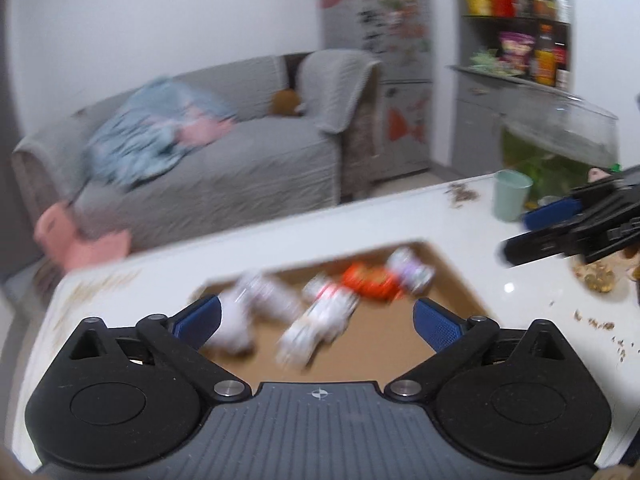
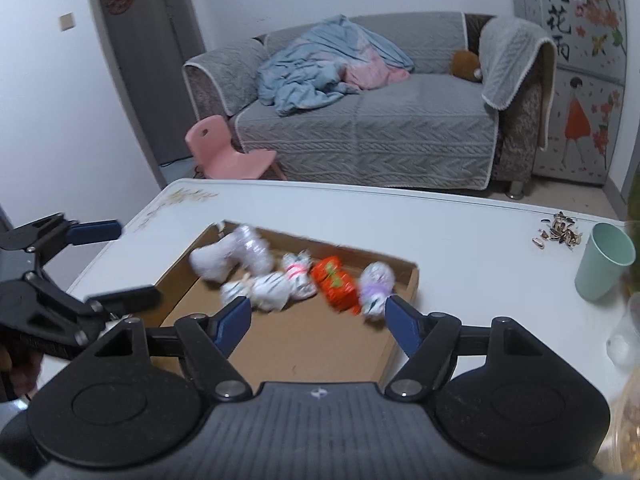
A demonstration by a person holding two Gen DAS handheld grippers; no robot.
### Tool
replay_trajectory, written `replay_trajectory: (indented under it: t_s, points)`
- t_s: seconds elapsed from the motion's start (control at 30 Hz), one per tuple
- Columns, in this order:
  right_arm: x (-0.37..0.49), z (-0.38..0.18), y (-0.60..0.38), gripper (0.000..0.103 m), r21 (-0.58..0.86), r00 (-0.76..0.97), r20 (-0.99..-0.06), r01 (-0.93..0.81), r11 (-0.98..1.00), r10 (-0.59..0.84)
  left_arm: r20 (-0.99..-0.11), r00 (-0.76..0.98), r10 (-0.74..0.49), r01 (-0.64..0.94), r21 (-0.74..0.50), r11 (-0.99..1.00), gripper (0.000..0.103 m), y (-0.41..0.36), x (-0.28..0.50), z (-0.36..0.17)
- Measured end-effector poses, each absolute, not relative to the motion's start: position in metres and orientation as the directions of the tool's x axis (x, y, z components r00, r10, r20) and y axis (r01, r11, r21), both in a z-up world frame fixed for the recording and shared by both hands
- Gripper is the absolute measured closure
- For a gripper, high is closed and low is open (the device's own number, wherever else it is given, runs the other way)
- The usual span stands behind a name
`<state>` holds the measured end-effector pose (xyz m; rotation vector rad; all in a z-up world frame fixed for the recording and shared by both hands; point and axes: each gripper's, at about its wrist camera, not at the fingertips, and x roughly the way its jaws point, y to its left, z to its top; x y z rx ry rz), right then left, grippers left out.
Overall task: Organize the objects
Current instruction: 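Return both tools from the tray to the pile of bundles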
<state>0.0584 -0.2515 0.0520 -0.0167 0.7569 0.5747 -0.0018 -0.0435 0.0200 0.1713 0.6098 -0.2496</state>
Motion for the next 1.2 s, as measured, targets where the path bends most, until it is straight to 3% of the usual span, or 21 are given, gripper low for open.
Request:
replay_trajectory:
  t_s: [0.23, 0.5, 0.6, 0.8, 0.87, 1.07, 1.2]
  points:
    - [-0.003, 0.045, -0.232, 0.001, 0.185, 0.521, -0.649, -0.598, 0.78, 0.554, -0.683, 0.728, -0.053, 0.081, 0.009, 0.997, 0.0, 0.005, -0.057, -0.005]
    - [-0.056, 0.043, -0.192, 0.001, 0.069, 0.515, -0.63, -0.709, 0.702, 0.581, -0.767, 0.641, -0.019, 0.001, -0.024, 1.0, 0.0, 0.024, -0.104, -0.035]
    - [-0.077, 0.033, -0.193, 0.001, 0.071, 0.449, -0.6, -0.794, 0.603, 0.662, -0.787, 0.617, -0.014, -0.002, -0.019, 1.0, 0.0, 0.024, -0.11, -0.044]
    - [-0.09, 0.016, -0.182, 0.001, 0.055, 0.421, -0.641, -0.809, 0.586, 0.642, -0.792, 0.61, -0.021, 0.005, -0.022, 1.0, 0.001, 0.019, -0.113, -0.054]
    - [-0.091, 0.013, -0.179, 0.011, 0.024, 0.422, -0.669, -0.81, 0.585, 0.612, -0.786, 0.617, -0.032, 0.017, -0.027, 0.999, 0.001, 0.016, -0.115, -0.052]
    - [-0.083, 0.035, -0.189, 0.0, 0.021, 0.548, -0.614, -0.708, 0.705, 0.568, -0.769, 0.638, -0.036, 0.031, -0.021, 0.999, 0.0, 0.012, -0.112, -0.046]
    - [-0.083, 0.028, -0.177, 0.001, 0.052, 0.454, -0.694, -0.743, 0.667, 0.559, -0.77, 0.638, -0.018, 0.035, 0.005, 0.999, 0.001, 0.008, -0.108, -0.055]
